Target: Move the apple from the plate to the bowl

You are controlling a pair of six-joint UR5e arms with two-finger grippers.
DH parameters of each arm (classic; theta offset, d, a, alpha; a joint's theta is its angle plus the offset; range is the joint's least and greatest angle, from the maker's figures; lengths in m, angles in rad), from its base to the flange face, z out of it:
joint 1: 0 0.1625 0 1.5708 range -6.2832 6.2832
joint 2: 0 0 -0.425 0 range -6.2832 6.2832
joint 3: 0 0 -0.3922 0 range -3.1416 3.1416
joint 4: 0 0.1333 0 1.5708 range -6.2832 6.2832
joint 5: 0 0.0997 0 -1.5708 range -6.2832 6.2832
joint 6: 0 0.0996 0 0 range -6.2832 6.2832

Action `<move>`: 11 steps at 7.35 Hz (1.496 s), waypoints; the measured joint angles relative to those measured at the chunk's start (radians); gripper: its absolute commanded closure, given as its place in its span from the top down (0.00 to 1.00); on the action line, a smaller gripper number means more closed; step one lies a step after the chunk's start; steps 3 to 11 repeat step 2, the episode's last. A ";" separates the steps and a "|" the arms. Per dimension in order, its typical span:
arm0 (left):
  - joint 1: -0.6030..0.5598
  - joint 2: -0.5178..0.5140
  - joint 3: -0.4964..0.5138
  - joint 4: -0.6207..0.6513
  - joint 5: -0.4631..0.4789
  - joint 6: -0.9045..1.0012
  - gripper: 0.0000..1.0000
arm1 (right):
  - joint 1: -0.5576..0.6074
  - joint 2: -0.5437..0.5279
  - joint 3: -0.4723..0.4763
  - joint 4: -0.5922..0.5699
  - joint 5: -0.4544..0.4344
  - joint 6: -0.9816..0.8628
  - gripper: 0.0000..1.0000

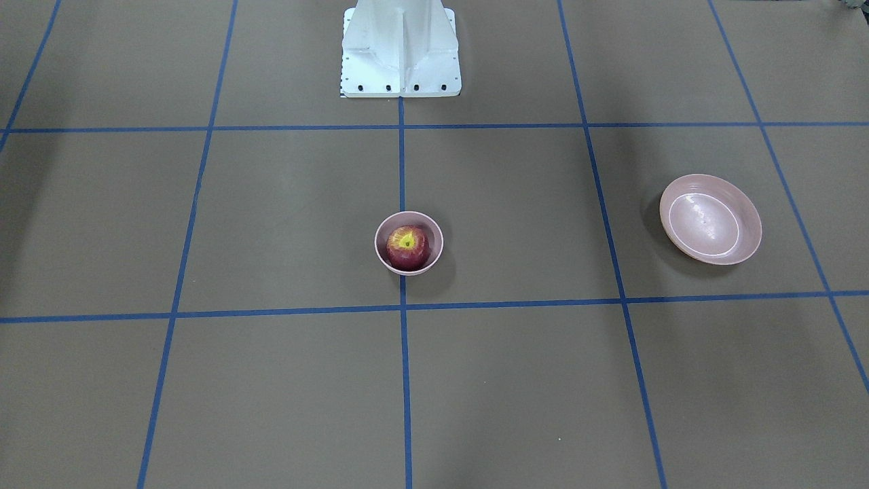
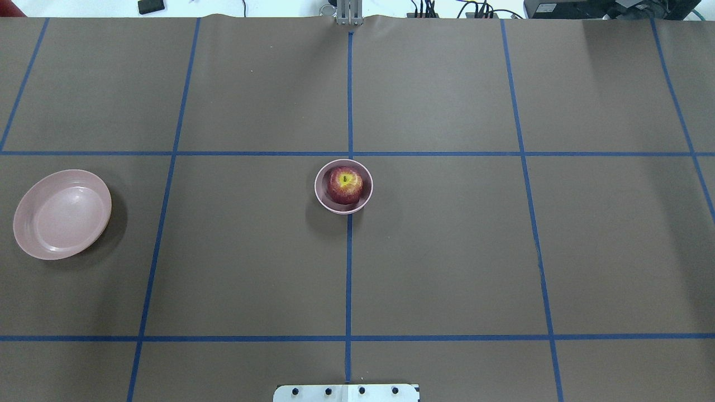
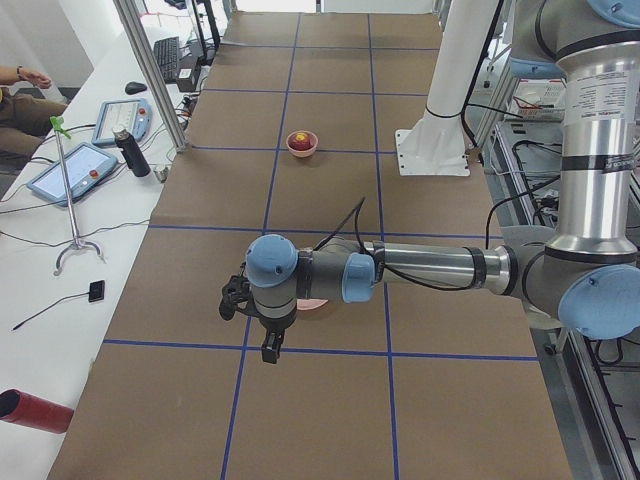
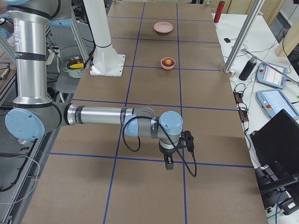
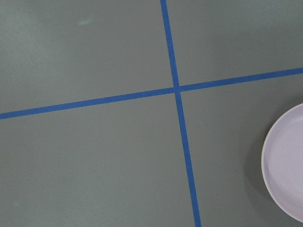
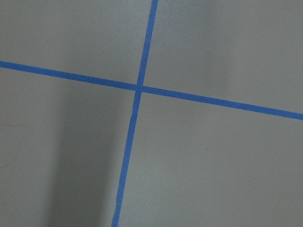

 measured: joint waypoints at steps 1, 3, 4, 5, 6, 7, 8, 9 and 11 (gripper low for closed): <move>0.000 0.000 -0.001 0.000 0.000 0.001 0.98 | 0.000 0.000 -0.001 0.000 0.001 0.000 1.00; 0.000 -0.001 -0.003 0.000 0.000 0.001 0.98 | 0.000 -0.001 -0.002 0.000 0.001 0.001 1.00; 0.000 -0.001 -0.003 0.000 0.000 0.001 0.98 | 0.000 -0.001 -0.002 0.000 0.001 0.001 1.00; 0.000 -0.001 -0.003 0.000 0.000 0.001 0.98 | 0.000 -0.001 -0.002 0.000 0.001 0.001 1.00; 0.000 -0.001 -0.003 0.000 0.000 0.001 0.98 | 0.000 -0.001 -0.002 0.000 0.001 0.001 1.00; 0.000 -0.001 -0.003 0.000 0.000 0.001 0.98 | 0.000 -0.001 -0.002 0.000 0.001 0.001 1.00; 0.000 -0.001 -0.003 0.000 0.000 0.001 0.98 | 0.000 -0.001 -0.002 0.000 0.001 0.001 1.00; 0.000 -0.001 -0.003 0.000 0.000 0.001 0.98 | 0.000 -0.001 -0.002 0.000 0.001 0.001 1.00; 0.000 -0.001 -0.003 0.000 0.000 0.001 0.98 | 0.000 -0.001 -0.002 0.000 0.001 0.001 1.00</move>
